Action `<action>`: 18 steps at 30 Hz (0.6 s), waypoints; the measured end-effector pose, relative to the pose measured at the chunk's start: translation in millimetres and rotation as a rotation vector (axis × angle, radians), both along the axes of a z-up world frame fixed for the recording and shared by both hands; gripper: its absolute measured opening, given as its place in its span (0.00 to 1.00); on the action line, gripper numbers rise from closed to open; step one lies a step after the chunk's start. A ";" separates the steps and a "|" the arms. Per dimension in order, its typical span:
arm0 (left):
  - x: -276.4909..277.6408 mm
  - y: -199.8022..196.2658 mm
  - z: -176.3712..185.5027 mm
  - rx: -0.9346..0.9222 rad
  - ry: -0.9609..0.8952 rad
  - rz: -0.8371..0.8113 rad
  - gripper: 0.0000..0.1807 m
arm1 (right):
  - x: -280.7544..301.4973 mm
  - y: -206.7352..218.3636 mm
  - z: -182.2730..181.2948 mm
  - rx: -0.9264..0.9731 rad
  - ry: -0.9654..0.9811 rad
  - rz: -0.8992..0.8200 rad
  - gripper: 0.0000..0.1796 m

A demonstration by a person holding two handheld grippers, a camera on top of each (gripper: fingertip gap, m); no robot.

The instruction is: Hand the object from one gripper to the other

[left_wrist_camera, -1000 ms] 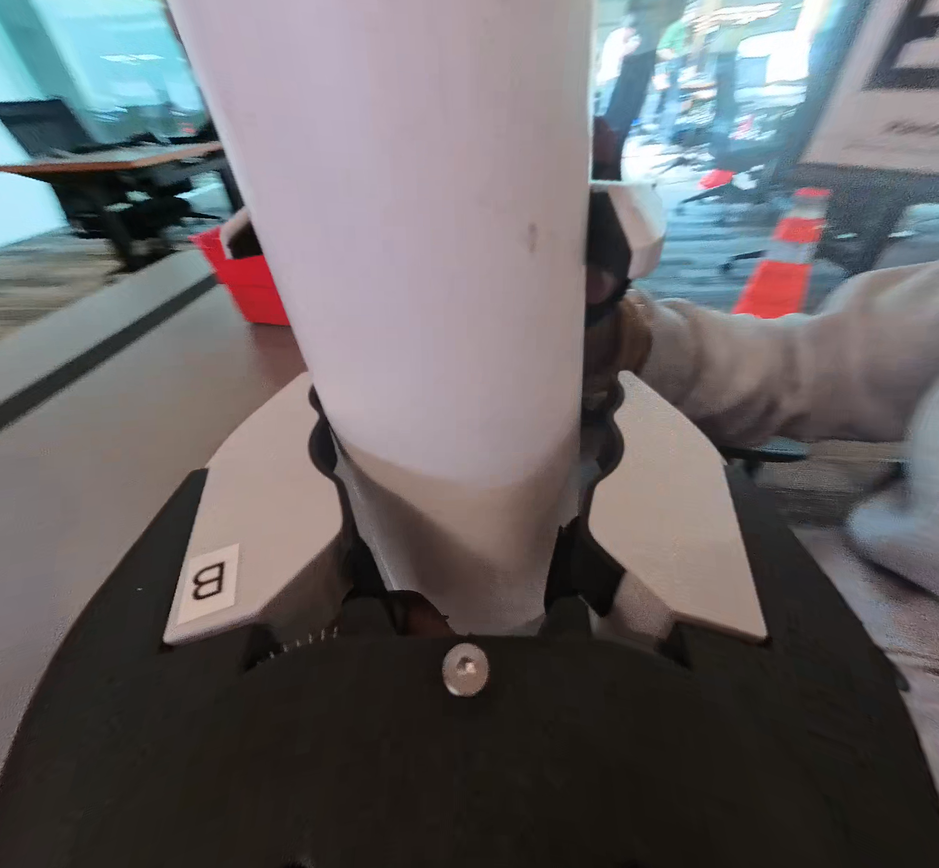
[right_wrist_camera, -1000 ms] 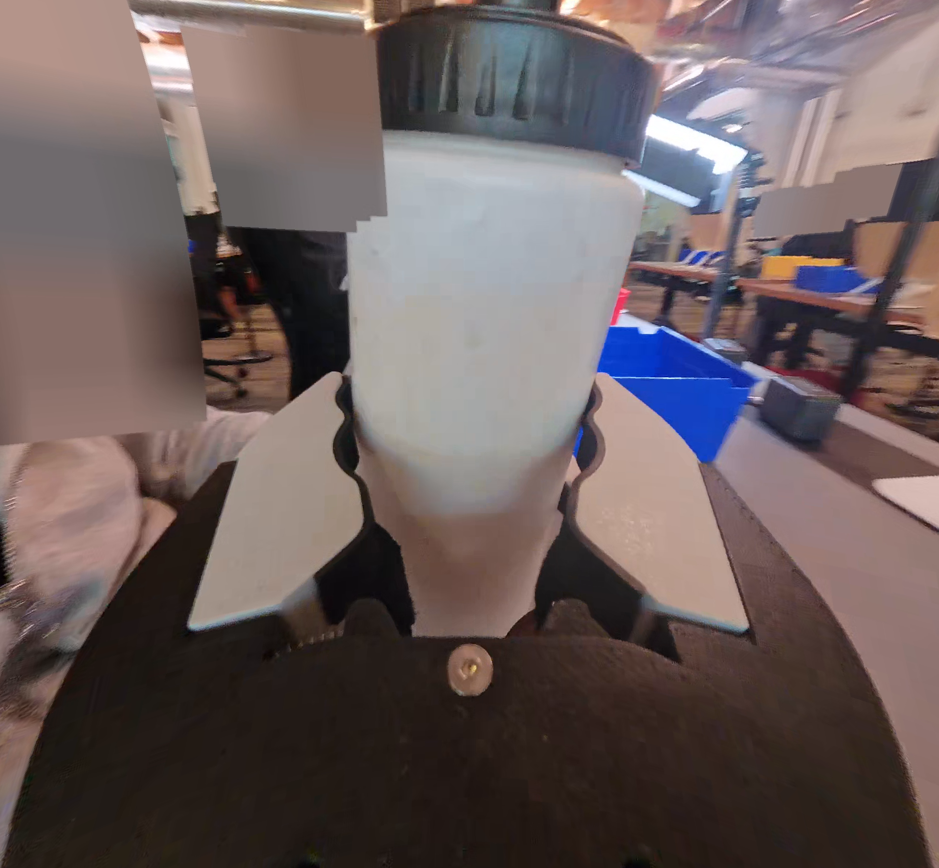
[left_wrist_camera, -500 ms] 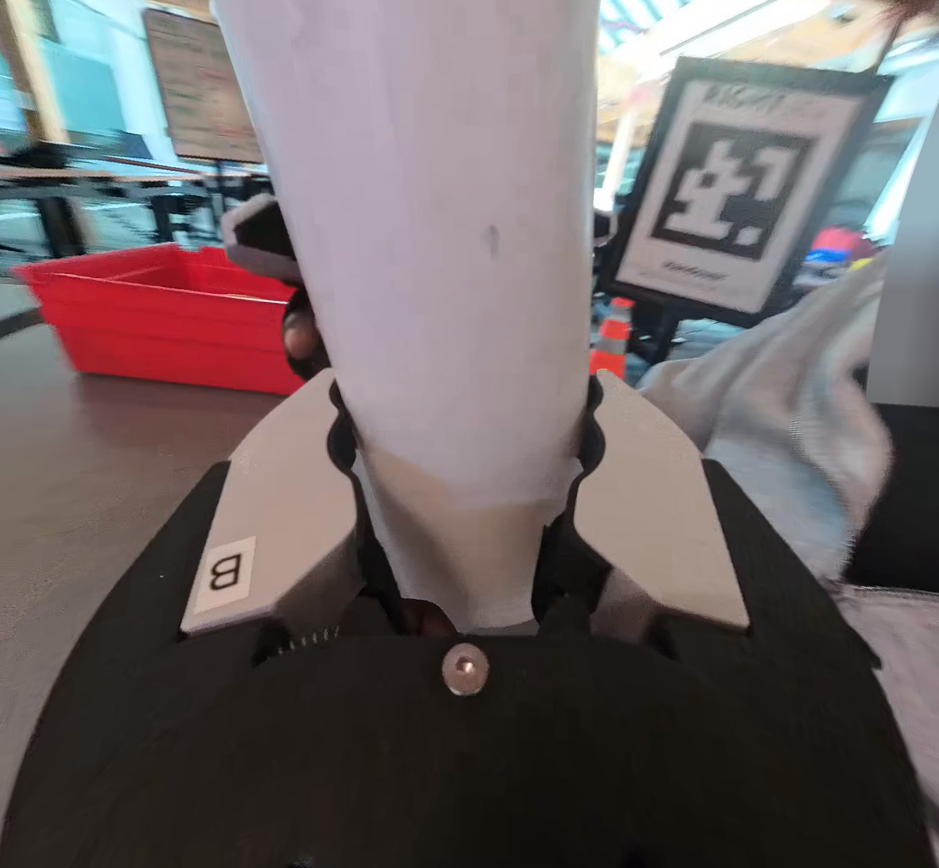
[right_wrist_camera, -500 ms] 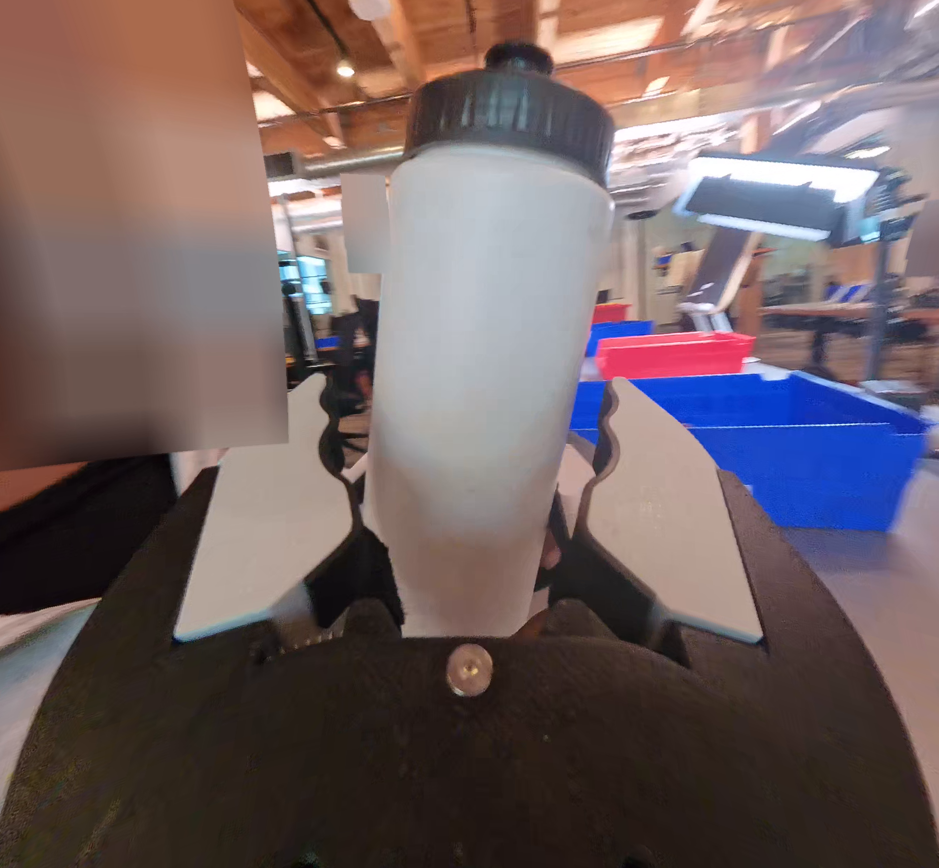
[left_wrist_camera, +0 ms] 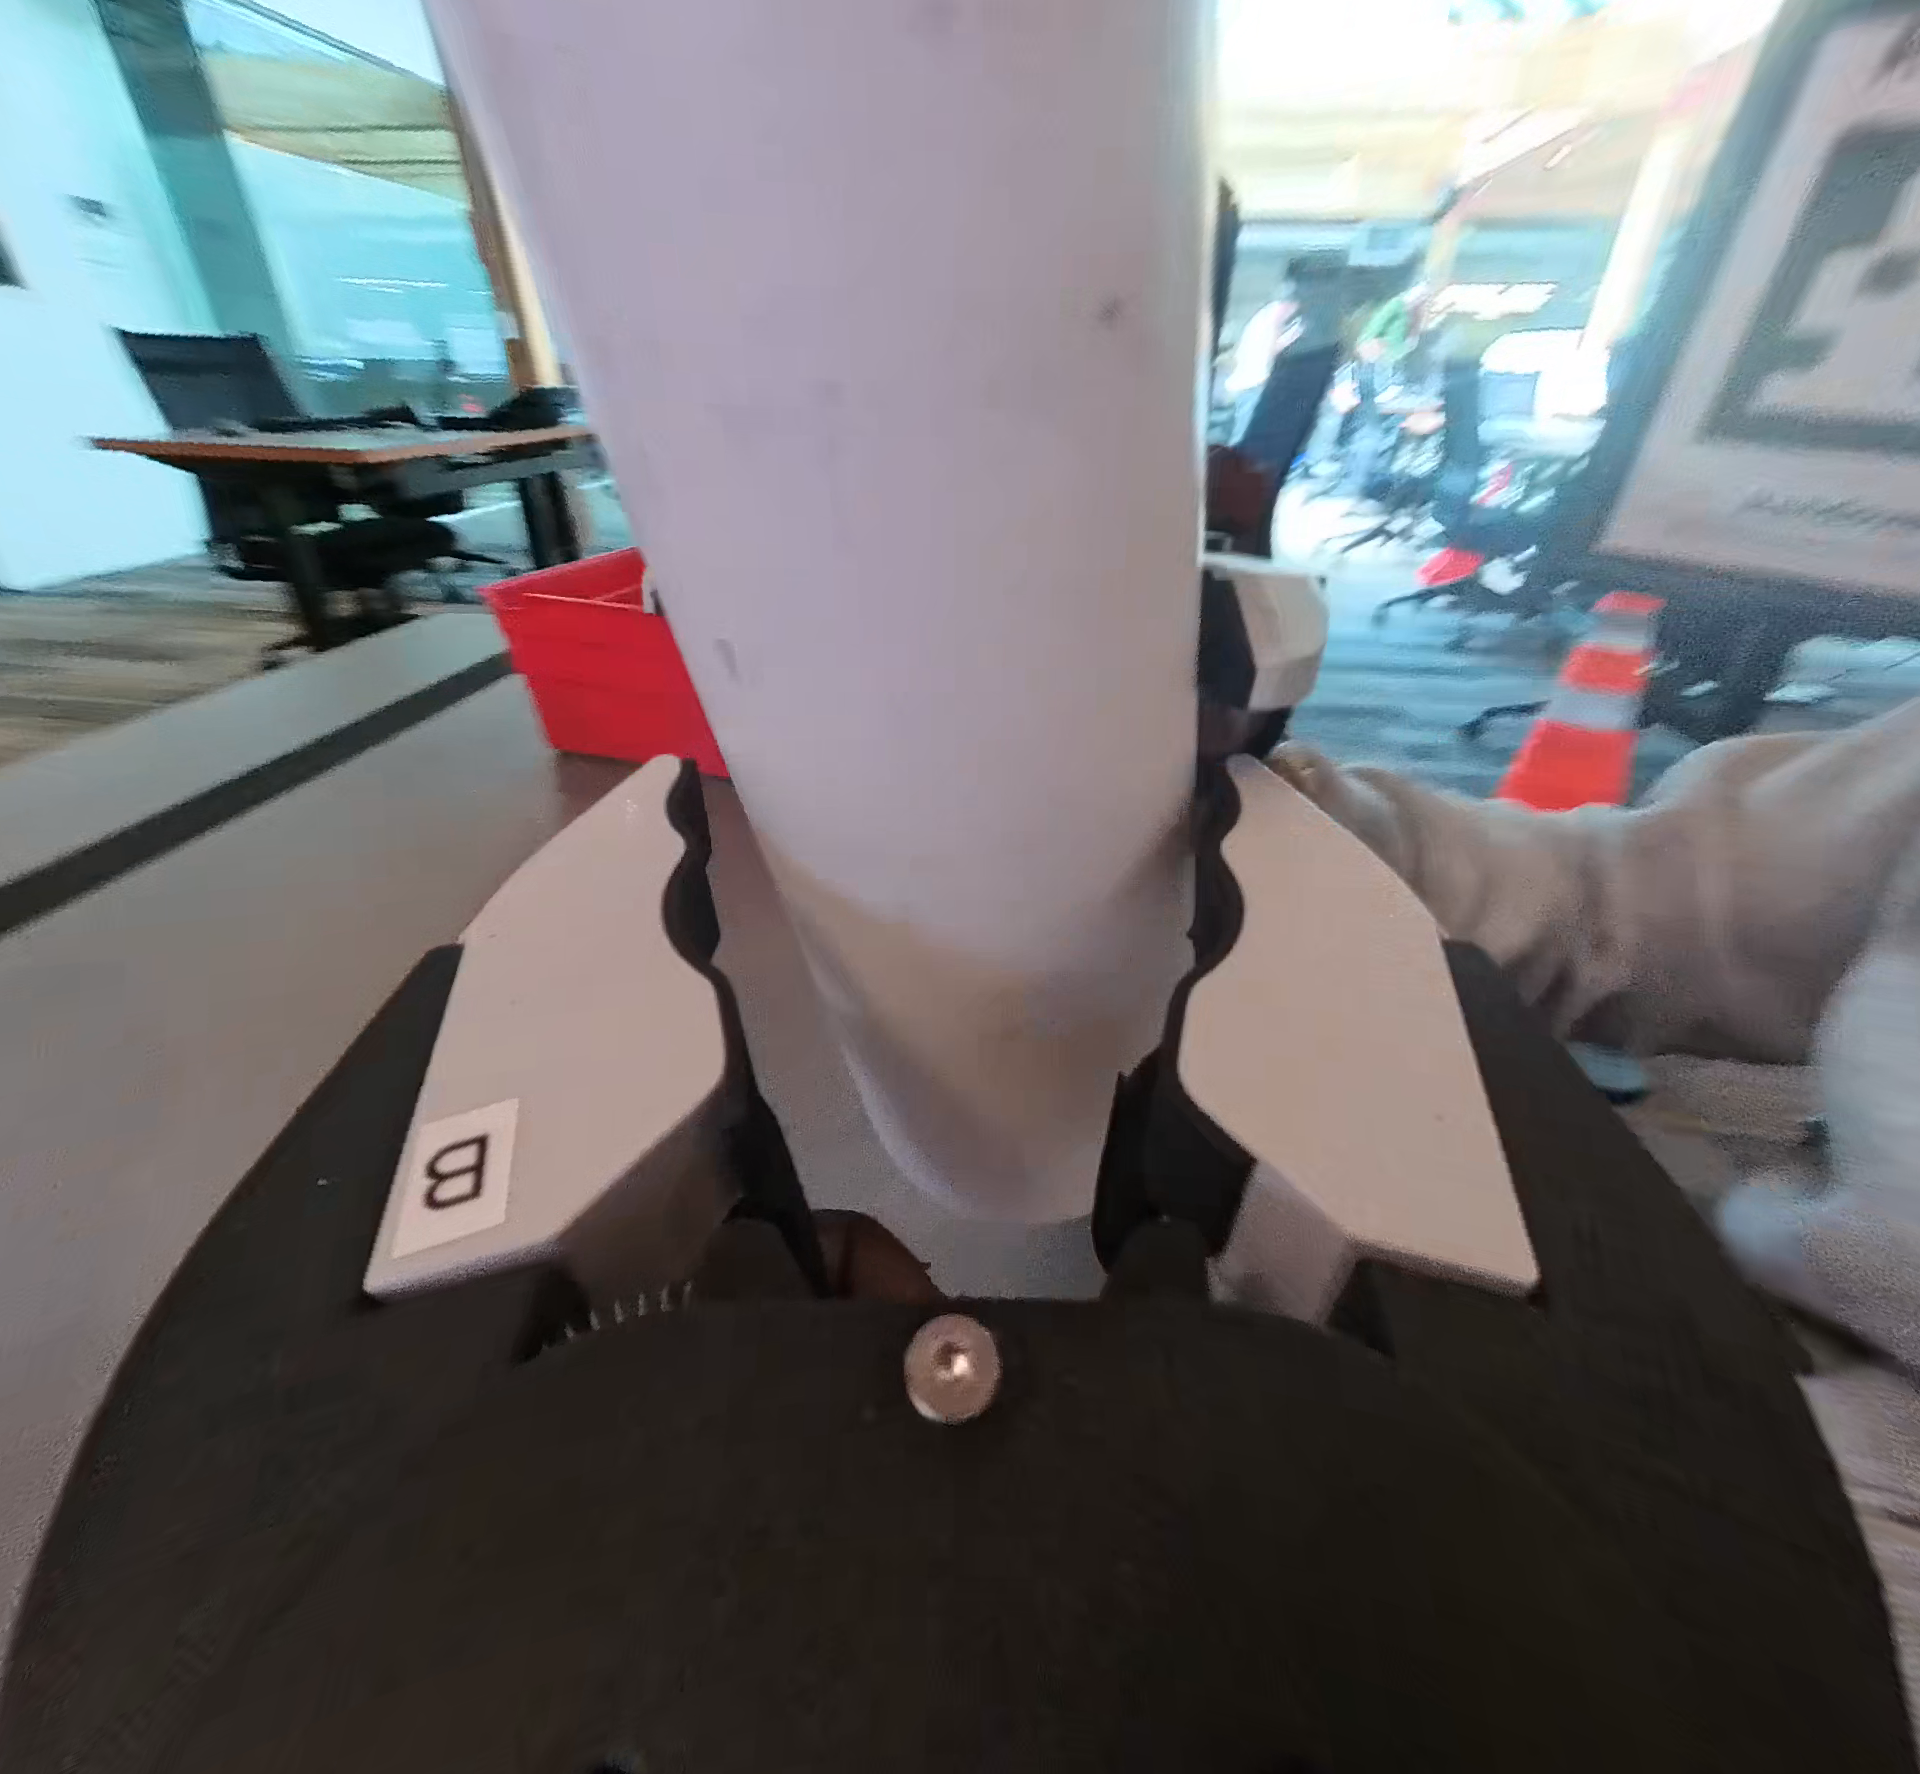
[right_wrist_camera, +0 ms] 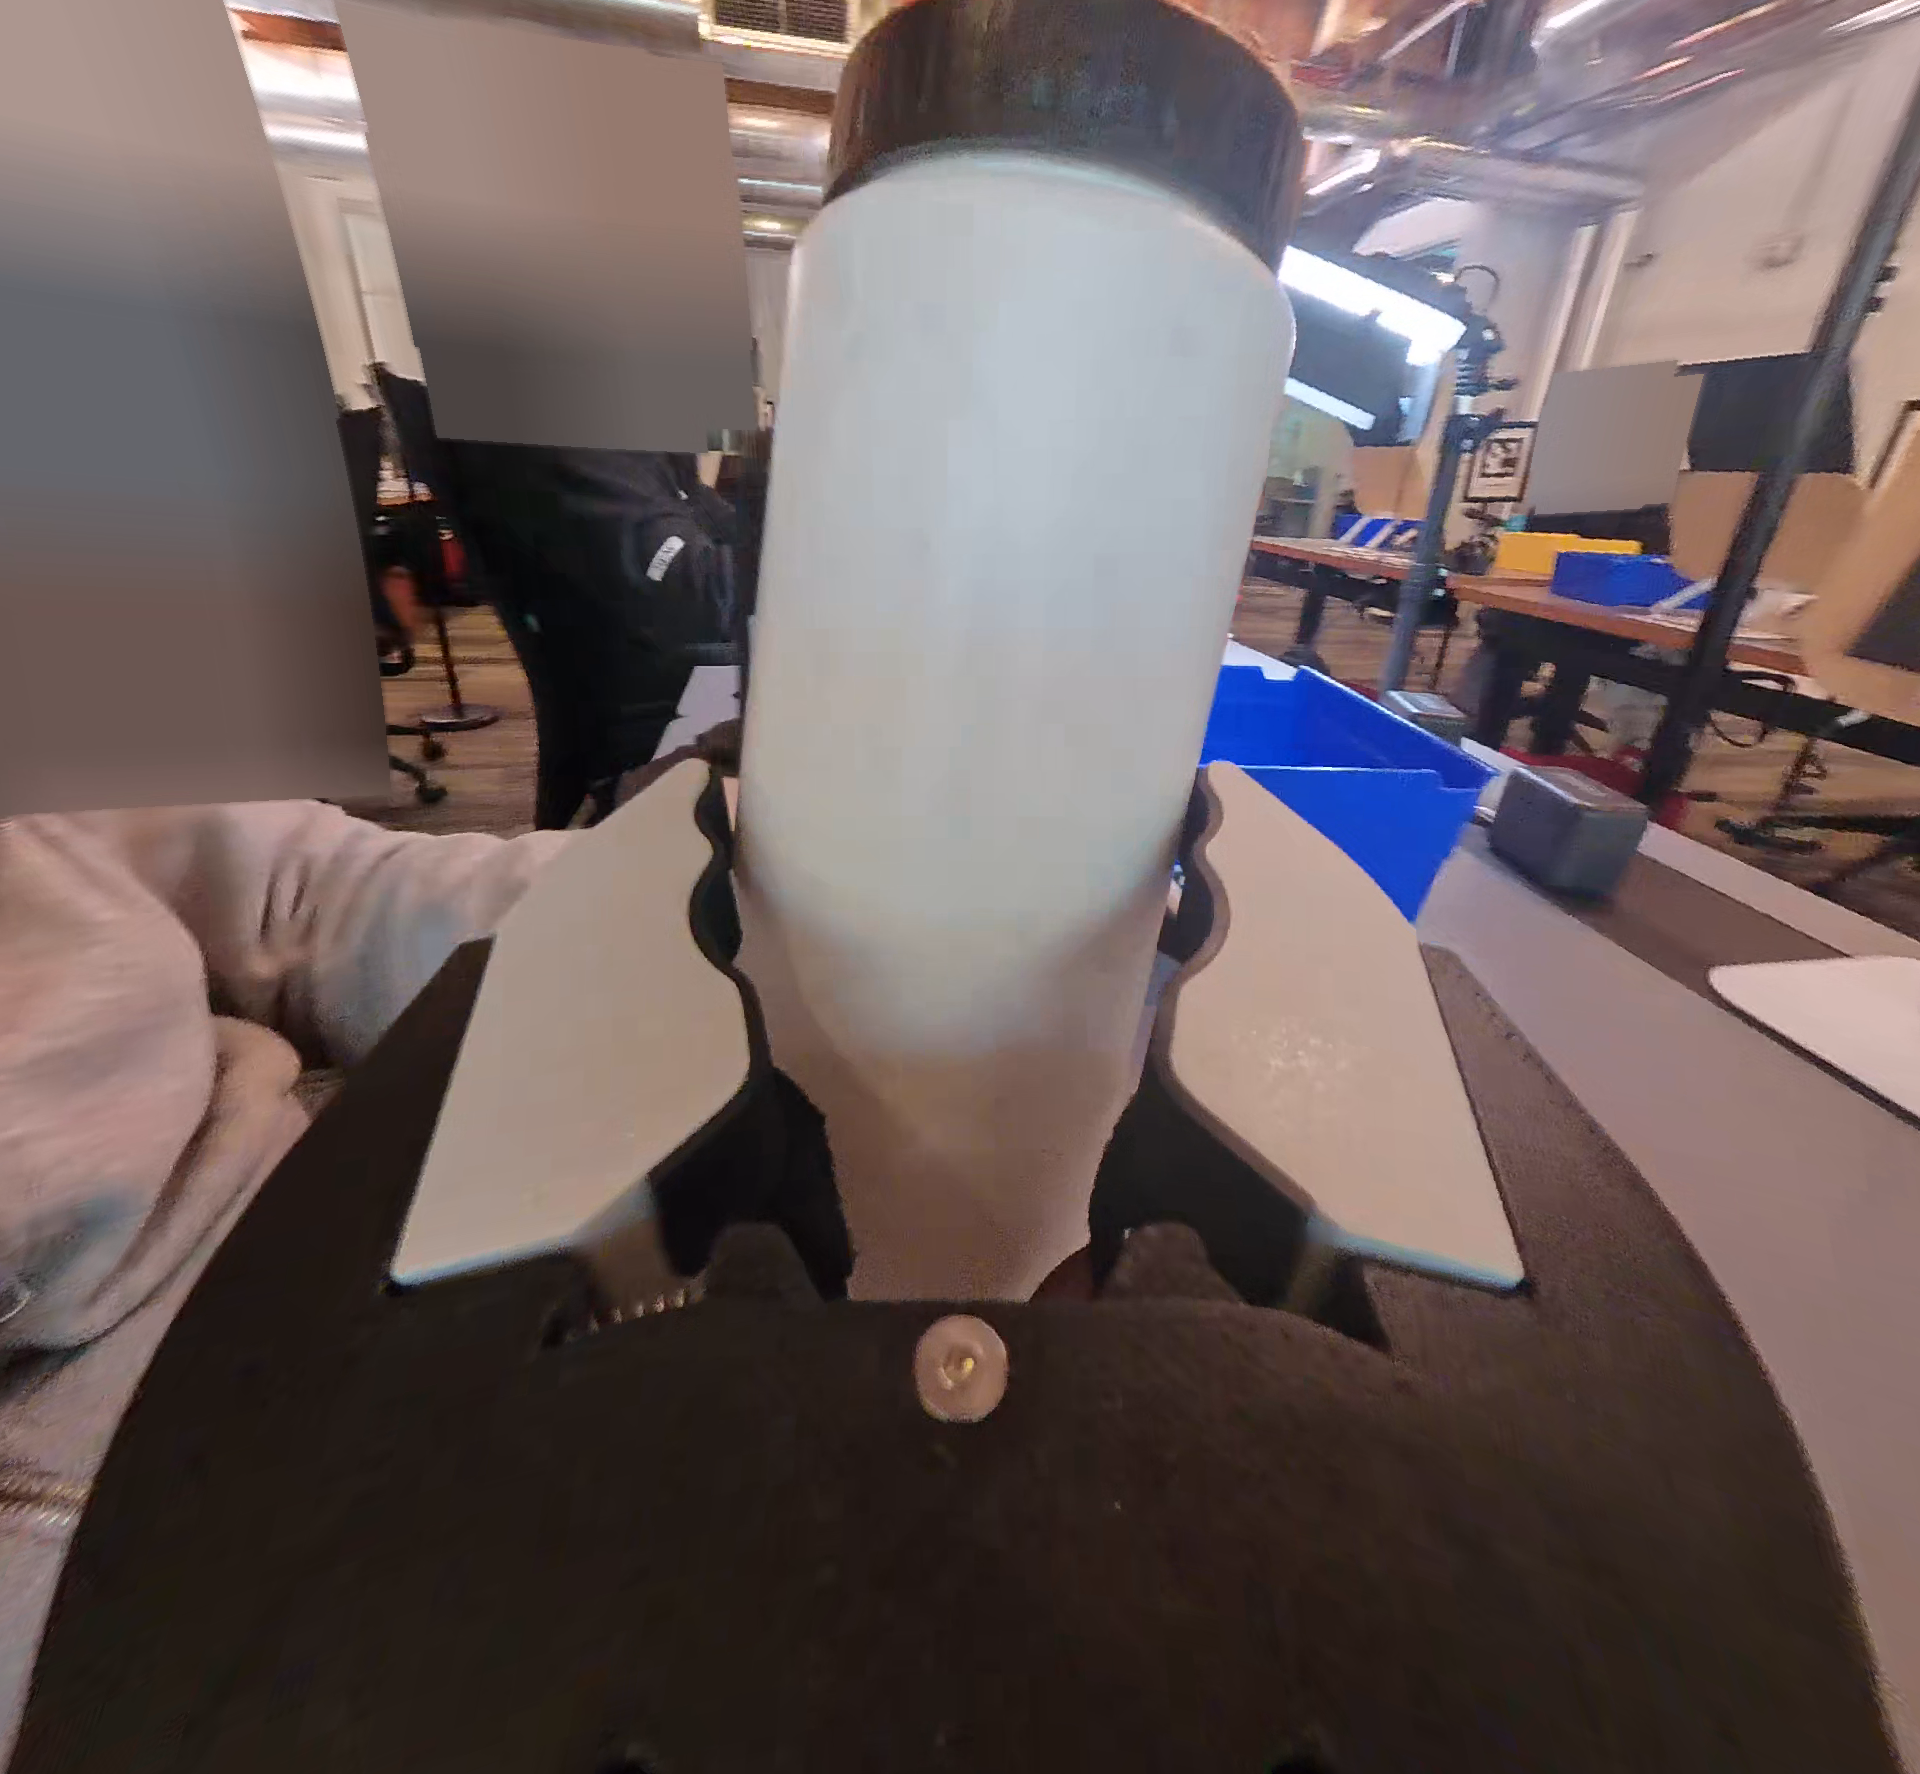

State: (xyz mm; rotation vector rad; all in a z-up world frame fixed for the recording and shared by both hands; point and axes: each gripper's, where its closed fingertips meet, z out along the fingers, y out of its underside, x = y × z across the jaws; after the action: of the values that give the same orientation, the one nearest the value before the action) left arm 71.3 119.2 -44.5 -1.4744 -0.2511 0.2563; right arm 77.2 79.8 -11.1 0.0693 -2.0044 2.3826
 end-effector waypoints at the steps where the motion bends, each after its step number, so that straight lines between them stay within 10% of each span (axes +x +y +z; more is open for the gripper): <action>1: -2.2 0.3 -3.0 -0.036 0.034 0.032 0.50 | -2.8 -0.6 -0.9 -0.001 -0.008 -0.017 0.47; 10: -0.5 0.2 -5.6 -0.072 0.056 0.034 0.49 | -6.3 -1.3 0.3 -0.043 -0.060 -0.007 0.46; 18: 49.5 8.8 0.5 0.029 -0.173 -0.421 0.49 | 22.2 7.9 11.6 -0.078 -0.176 0.306 0.52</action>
State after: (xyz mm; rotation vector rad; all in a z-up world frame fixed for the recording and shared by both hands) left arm 120.8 128.0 -44.1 -1.4849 -0.0776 -0.2133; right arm 99.4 87.7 0.5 0.1836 -2.1075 2.7381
